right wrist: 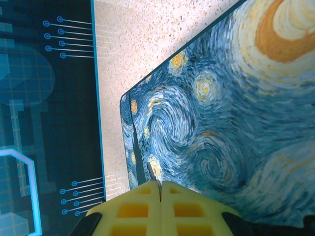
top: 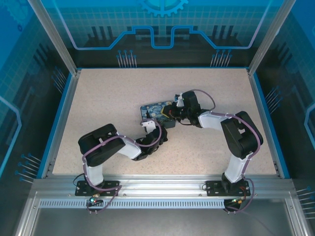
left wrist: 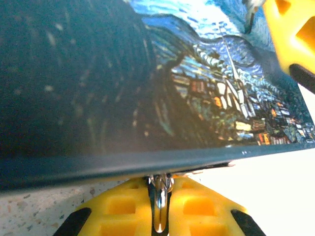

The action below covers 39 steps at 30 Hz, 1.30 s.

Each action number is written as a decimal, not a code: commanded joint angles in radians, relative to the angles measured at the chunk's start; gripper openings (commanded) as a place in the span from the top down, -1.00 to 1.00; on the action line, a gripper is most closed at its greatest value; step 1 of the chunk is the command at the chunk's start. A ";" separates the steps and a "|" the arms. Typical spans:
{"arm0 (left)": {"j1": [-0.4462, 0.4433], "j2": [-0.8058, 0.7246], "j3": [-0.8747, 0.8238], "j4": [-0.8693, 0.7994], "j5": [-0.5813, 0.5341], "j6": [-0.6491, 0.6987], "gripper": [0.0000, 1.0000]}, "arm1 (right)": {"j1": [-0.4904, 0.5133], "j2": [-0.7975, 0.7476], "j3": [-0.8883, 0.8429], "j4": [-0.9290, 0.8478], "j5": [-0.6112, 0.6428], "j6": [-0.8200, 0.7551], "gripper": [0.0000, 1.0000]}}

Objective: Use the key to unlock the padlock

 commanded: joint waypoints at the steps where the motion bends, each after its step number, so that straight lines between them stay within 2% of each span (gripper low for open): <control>1: 0.011 -0.038 -0.003 -0.096 0.078 0.033 1.00 | 0.009 0.013 0.032 -0.018 -0.004 0.008 1.00; 4: 0.033 -0.096 -0.007 -0.136 0.168 0.047 1.00 | -0.003 0.002 0.049 -0.015 -0.011 0.015 1.00; 8: 0.088 -0.166 -0.008 -0.178 0.347 0.045 1.00 | -0.034 -0.034 0.074 -0.016 -0.028 0.021 1.00; 14: 0.136 -0.242 -0.006 -0.241 0.499 0.037 1.00 | -0.094 -0.152 0.036 -0.048 -0.061 0.010 1.00; 19: 0.159 -0.276 0.010 -0.300 0.557 0.038 1.00 | -0.131 -0.314 -0.099 -0.093 -0.086 -0.017 1.00; 28: 0.203 -0.279 0.031 -0.288 0.641 -0.061 1.00 | -0.136 -0.614 -0.449 -0.082 -0.071 0.025 1.00; 34: 0.228 -0.260 0.047 -0.248 0.680 -0.158 1.00 | -0.114 -0.731 -0.638 0.031 -0.034 0.119 1.00; 39: 0.234 -0.246 0.054 -0.178 0.699 -0.223 1.00 | -0.086 -0.783 -0.716 0.070 0.029 0.178 1.00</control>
